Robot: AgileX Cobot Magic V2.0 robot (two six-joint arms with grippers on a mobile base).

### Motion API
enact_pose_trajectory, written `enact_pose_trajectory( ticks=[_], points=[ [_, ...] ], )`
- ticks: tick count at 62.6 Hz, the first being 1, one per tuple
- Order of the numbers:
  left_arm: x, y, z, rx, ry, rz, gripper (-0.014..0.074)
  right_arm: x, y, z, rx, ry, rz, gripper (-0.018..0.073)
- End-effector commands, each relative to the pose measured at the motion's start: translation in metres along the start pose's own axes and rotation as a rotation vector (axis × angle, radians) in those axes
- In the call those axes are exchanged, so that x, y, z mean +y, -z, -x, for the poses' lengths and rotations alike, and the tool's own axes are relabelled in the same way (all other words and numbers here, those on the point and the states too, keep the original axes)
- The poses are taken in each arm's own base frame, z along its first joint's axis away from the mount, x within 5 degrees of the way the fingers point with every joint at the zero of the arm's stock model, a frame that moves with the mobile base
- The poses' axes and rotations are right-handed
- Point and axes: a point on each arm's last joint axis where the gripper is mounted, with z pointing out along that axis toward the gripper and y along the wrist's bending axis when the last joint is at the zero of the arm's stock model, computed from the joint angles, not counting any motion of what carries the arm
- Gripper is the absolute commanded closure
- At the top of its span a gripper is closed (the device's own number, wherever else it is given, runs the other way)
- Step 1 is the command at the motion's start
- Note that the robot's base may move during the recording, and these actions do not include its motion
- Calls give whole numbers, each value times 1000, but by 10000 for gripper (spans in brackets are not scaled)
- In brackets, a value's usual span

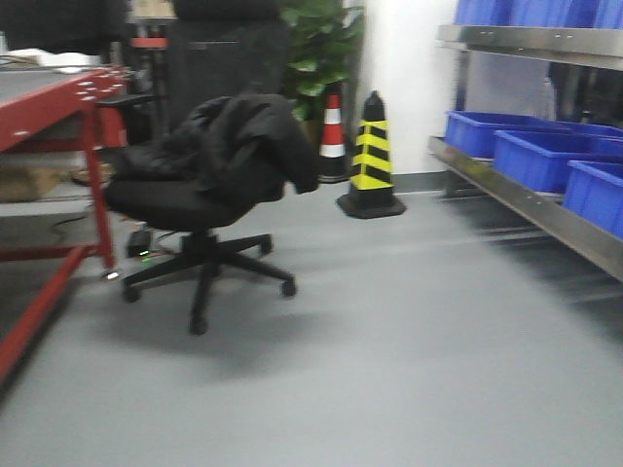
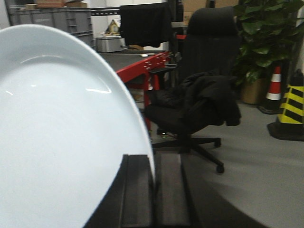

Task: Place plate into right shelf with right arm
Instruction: 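Drive the base to the steel shelf holding the plate in the right gripper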

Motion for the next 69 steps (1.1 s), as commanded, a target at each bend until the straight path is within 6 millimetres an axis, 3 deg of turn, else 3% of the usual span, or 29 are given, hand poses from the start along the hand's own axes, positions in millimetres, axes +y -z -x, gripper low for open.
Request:
enact_pose_trajectory(
  ticks=[1, 69],
  points=[
    [0, 0, 5, -83, 9, -4, 643, 1, 0, 17, -112, -4, 2, 489],
    [0, 0, 5, -83, 9, -4, 643, 1, 0, 17, -112, -4, 2, 489]
  ],
)
